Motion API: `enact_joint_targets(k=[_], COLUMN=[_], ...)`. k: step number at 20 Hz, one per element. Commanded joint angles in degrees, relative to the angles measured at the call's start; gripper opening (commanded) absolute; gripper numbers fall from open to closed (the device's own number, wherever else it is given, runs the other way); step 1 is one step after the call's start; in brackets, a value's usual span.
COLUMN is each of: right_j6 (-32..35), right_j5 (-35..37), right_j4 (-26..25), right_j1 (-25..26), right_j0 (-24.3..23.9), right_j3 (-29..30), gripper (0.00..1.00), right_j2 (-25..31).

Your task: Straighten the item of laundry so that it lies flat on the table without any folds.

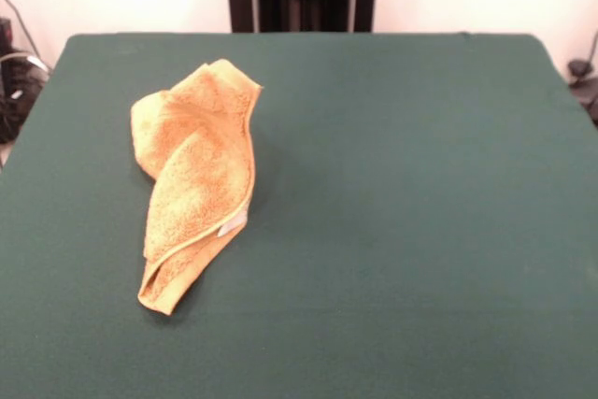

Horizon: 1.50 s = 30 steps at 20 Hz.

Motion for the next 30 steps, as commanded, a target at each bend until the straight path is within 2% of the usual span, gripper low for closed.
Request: enact_joint_targets(k=[1,5,11,15,20,30], right_j6=[-4.2,-3.7,-1.9,1.7,4.9,5.4], right_j5=[3.6,5.1,2.6,-1.0,-10.5,-16.7], right_j4=[-3.0,-4.4,-6.6,-8.0,-7.3,-7.1], right_j1=[8.5,10.6,15.0,17.6,21.2,24.9], right_j0=[0.8,1.2,1.5,1.6,1.2,0.7], right_j3=[0.1,-0.6,0.6,2.6,5.2,8.2], gripper=[1.0,1.0,1.0,1.0,1.0,1.0], right_j2=[1.9,1.6,0.4,-1.4,-1.9,-2.9])
